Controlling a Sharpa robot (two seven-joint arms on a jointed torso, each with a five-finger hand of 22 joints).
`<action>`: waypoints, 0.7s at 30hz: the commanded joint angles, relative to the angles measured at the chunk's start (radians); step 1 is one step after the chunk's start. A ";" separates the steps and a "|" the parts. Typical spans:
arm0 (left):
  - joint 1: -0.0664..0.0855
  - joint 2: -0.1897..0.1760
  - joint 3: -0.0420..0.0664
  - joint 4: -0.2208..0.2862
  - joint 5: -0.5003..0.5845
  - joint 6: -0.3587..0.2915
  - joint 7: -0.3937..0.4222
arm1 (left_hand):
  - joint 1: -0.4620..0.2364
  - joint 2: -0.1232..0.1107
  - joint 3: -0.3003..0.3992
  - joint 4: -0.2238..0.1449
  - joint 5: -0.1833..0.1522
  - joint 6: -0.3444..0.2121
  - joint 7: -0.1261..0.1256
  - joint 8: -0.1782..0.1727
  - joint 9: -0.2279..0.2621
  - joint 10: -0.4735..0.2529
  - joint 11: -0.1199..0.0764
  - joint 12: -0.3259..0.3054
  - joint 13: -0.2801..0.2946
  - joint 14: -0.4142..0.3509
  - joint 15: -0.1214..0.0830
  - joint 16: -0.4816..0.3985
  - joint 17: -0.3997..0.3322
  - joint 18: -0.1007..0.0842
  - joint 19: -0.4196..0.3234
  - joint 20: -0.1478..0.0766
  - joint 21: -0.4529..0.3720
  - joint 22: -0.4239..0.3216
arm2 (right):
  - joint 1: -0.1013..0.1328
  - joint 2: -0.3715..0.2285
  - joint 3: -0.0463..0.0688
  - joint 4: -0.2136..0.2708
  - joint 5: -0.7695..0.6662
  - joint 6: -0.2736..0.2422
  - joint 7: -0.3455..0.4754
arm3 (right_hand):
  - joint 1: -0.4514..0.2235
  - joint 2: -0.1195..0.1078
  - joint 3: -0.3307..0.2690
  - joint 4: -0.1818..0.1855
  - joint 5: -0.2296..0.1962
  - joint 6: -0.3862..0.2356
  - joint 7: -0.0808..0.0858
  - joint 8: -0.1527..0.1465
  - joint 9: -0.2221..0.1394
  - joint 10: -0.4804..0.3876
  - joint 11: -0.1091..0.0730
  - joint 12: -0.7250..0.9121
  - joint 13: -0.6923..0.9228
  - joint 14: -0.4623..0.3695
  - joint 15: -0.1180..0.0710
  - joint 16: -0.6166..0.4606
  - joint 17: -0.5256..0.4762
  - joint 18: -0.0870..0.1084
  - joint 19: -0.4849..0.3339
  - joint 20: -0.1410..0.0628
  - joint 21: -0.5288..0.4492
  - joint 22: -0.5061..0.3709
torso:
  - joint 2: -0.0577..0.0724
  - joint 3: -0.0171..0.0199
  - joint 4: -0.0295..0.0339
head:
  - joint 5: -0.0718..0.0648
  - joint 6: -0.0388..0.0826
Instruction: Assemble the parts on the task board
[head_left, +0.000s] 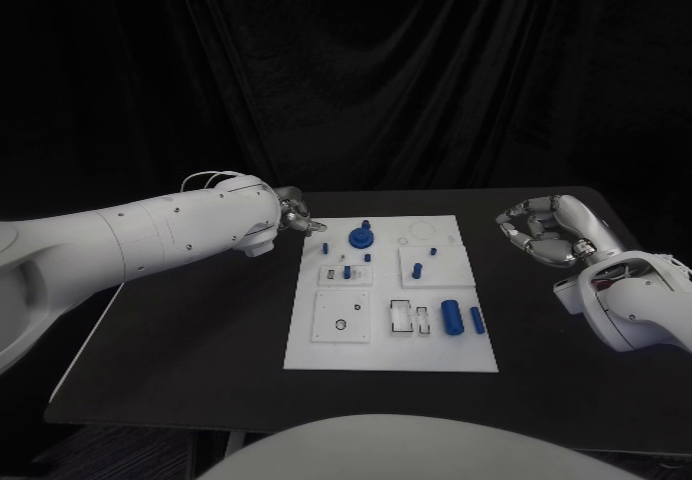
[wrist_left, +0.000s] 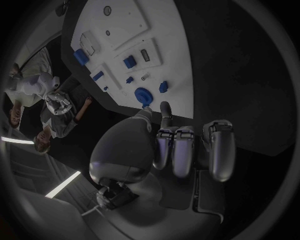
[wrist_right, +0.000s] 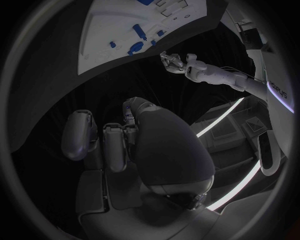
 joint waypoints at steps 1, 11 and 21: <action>0.001 0.022 0.001 -0.029 -0.016 0.051 0.020 | -0.011 -0.003 -0.007 0.003 -0.007 -0.008 0.003 -0.007 -0.002 0.107 0.009 0.004 0.263 0.102 0.006 0.003 0.264 -0.004 0.043 0.002 -0.008 0.219 | -0.002 0.002 0.001 0.000 -0.002 0.008 -0.001 | -0.010 0.002 0.003 0.001 0.006 -0.004 0.002 0.004 -0.001 -0.003 -0.001 0.000 0.043 0.053 -0.002 -0.002 0.149 0.010 -0.007 0.000 -0.004 0.157 | 0.002 -0.0020 0.0002 | 0.001 0.000; -0.004 0.070 0.001 -0.105 -0.018 0.107 0.024 | -0.016 0.007 -0.026 0.013 0.002 -0.032 0.015 -0.036 -0.021 0.107 0.020 0.004 0.263 0.102 0.017 0.003 0.264 0.001 0.031 0.012 -0.029 0.213 | -0.002 0.002 0.001 0.000 -0.002 0.009 -0.004 | -0.010 0.003 0.003 0.001 0.006 -0.004 0.002 0.004 -0.001 -0.003 -0.001 0.000 0.043 0.053 -0.002 -0.002 0.149 0.010 -0.007 0.000 -0.004 0.157 | 0.004 -0.0044 0.0004 | -0.003 0.000; -0.020 0.107 0.001 -0.160 -0.018 0.154 0.012 | -0.010 0.027 -0.051 0.012 0.038 -0.020 0.028 -0.106 -0.100 0.107 0.033 0.004 0.263 0.102 0.029 0.003 0.264 0.004 0.023 0.025 -0.041 0.209 | -0.002 0.008 0.001 0.002 -0.002 0.010 -0.001 | -0.010 0.004 0.004 0.000 0.006 -0.003 0.001 0.005 -0.001 -0.003 -0.002 0.000 0.043 0.053 -0.002 -0.002 0.149 0.010 -0.006 0.000 -0.003 0.157 | 0.003 -0.0037 -0.0006 | 0.002 0.000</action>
